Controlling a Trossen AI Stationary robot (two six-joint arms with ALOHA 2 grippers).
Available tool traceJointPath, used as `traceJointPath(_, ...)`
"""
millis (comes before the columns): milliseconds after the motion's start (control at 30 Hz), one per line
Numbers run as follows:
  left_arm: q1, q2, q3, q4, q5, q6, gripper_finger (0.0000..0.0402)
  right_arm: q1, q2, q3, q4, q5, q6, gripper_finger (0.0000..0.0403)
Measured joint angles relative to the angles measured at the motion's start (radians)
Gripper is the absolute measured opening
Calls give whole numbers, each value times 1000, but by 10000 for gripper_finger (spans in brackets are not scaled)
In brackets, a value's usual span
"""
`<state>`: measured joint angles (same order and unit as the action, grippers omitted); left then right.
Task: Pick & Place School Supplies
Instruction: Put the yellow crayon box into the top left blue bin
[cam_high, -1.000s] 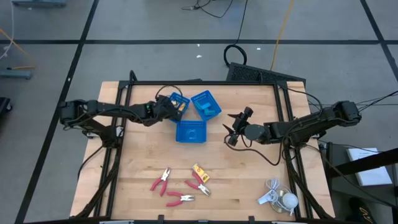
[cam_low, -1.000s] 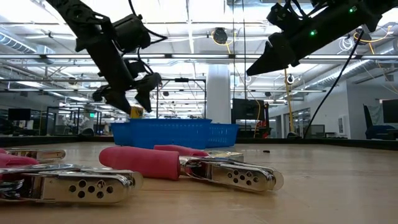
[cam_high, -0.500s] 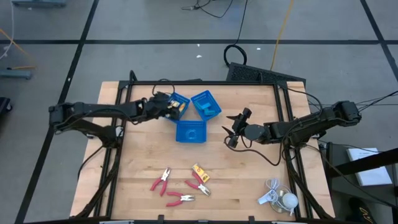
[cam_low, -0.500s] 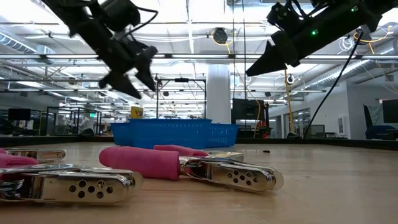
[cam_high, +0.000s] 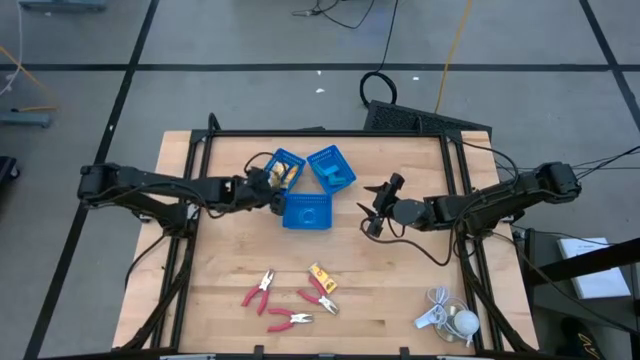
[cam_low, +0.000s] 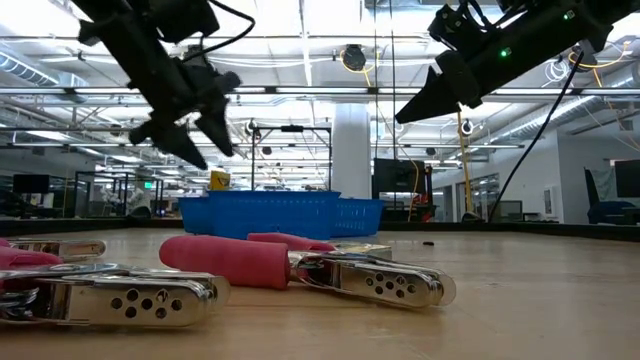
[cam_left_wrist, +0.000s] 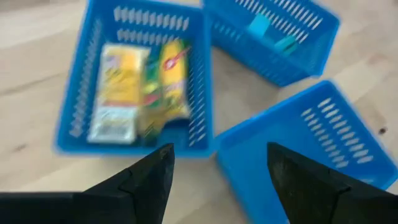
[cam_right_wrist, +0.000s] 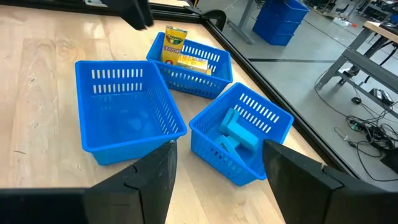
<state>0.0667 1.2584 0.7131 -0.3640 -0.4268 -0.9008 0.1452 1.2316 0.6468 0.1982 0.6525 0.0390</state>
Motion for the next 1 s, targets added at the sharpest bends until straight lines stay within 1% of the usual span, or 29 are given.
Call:
traceJointPath(167, 5, 66, 0, 87, -31, 55, 255, 0, 0, 0, 4, 0, 2, 226)
traceJointPath(333, 42, 98, 0, 72, -64, 62, 255, 0, 0, 0, 8, 0, 2, 226)
traceJointPath(500, 89, 116, 0, 91, -93, 94, 255, 0, 0, 0, 9, 0, 2, 226)
traceJointPath(533, 98, 122, 0, 115, -99, 106, 255, 0, 0, 0, 9, 0, 2, 226)
traceJointPath(633, 129, 129, -1, 171, -98, 167, 255, 0, 0, 0, 9, 0, 2, 226)
traceJointPath(700, 148, 142, 2, 265, -99, 229, 255, 0, 0, 0, 9, -1, 2, 226)
traceJointPath(767, 167, 153, 1, 323, -98, 293, 255, 0, 0, 0, 9, 0, 2, 226)
traceJointPath(833, 178, 168, 1, 399, -98, 324, 255, 0, 0, 0, 8, -1, 2, 226)
traceJointPath(900, 187, 173, 1, 422, -93, 350, 255, 0, 0, 0, 8, -1, 2, 226)
traceJointPath(1000, 195, 165, 1, 418, -22, 379, 255, 0, 0, 0, 7, -3, 2, 226)
